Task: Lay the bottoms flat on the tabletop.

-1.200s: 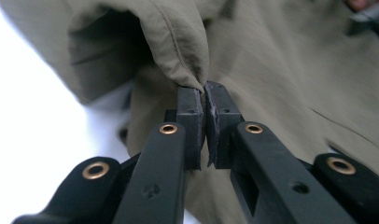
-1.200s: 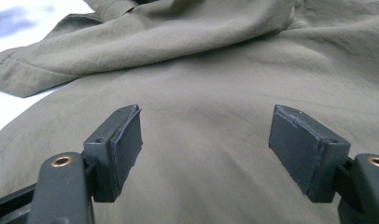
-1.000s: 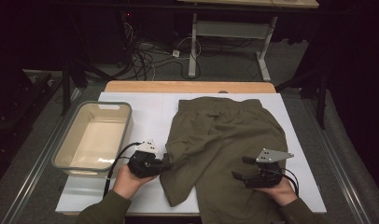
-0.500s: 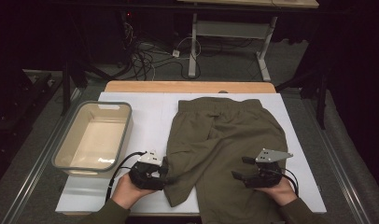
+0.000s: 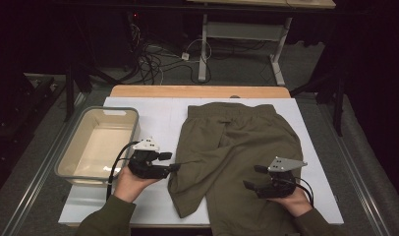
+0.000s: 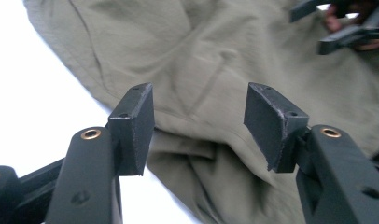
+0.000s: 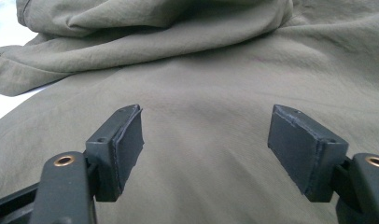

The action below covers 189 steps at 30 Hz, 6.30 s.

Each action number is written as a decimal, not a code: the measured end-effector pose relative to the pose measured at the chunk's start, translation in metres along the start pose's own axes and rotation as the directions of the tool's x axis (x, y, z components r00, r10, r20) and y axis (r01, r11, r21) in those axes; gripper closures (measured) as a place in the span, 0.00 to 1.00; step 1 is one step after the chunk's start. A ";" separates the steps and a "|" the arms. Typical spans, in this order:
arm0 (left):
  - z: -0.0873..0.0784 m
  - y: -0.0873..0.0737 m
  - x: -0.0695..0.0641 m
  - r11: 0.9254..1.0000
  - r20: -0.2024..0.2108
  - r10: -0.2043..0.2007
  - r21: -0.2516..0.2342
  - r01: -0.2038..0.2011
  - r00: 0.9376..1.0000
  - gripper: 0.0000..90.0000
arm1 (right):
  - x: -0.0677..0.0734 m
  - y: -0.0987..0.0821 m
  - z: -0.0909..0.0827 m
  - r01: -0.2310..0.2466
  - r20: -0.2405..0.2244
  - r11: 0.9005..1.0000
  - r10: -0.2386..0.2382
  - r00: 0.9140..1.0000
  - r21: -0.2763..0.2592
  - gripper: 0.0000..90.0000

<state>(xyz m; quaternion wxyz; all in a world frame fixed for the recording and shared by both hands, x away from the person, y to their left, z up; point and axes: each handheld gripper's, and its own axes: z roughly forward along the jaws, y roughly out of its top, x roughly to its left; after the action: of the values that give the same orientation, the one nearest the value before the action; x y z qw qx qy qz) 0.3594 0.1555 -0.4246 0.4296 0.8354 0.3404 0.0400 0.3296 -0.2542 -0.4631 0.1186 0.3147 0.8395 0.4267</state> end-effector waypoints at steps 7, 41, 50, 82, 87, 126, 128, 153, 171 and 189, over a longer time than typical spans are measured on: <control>0.022 0.025 0.024 1.000 -0.038 -0.011 0.016 0.011 0.999 0.42 | 0.000 0.000 0.000 0.004 -0.007 1.000 -0.004 1.000 -0.001 0.30; 0.126 0.074 0.107 0.988 -0.210 -0.080 0.111 0.105 0.974 0.43 | 0.000 -0.001 0.001 0.005 -0.016 1.000 -0.005 1.000 0.005 0.31; 0.135 0.082 0.102 0.991 -0.239 -0.025 0.120 0.055 0.971 0.85 | 0.000 -0.001 0.001 0.006 -0.018 1.000 -0.005 1.000 0.004 0.31; 0.100 0.104 0.120 0.993 -0.294 -0.098 0.042 0.115 0.951 0.52 | -0.001 -0.001 0.001 0.003 -0.017 1.000 -0.003 1.000 0.001 0.31; 0.082 0.099 0.098 0.995 -0.251 -0.067 0.056 0.084 0.966 0.48 | 0.000 -0.001 0.001 0.004 -0.013 1.000 -0.004 1.000 0.004 0.31; 0.044 -0.015 -0.033 0.972 -0.083 0.170 0.175 -0.153 0.982 0.64 | 0.023 0.020 0.007 0.035 -0.076 0.999 -0.034 0.997 0.014 0.33; 0.045 -0.015 -0.029 0.970 -0.110 0.180 0.187 -0.157 0.977 0.64 | 0.027 0.025 0.009 0.046 -0.089 0.999 -0.044 0.995 0.017 0.33; 0.045 -0.016 -0.006 0.984 -0.074 0.105 0.154 -0.092 0.992 0.90 | 0.057 0.054 0.083 0.029 -0.192 0.976 0.013 0.981 0.218 0.38; 0.036 -0.016 -0.003 0.992 -0.054 0.076 0.107 -0.070 0.996 0.90 | 0.053 0.060 0.081 -0.017 -0.161 0.991 0.039 0.986 0.136 1.00; 0.013 -0.016 -0.005 0.999 -0.003 0.034 0.022 -0.033 0.999 0.91 | 0.004 0.068 0.010 -0.072 -0.047 0.997 0.070 0.996 -0.037 1.00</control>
<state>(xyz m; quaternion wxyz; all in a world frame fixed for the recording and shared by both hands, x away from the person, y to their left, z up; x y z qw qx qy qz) 0.3519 0.1499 -0.4441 0.4190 0.8457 0.3275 0.0447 0.3606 -0.2152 -0.4151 0.0903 0.3321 0.8219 0.4539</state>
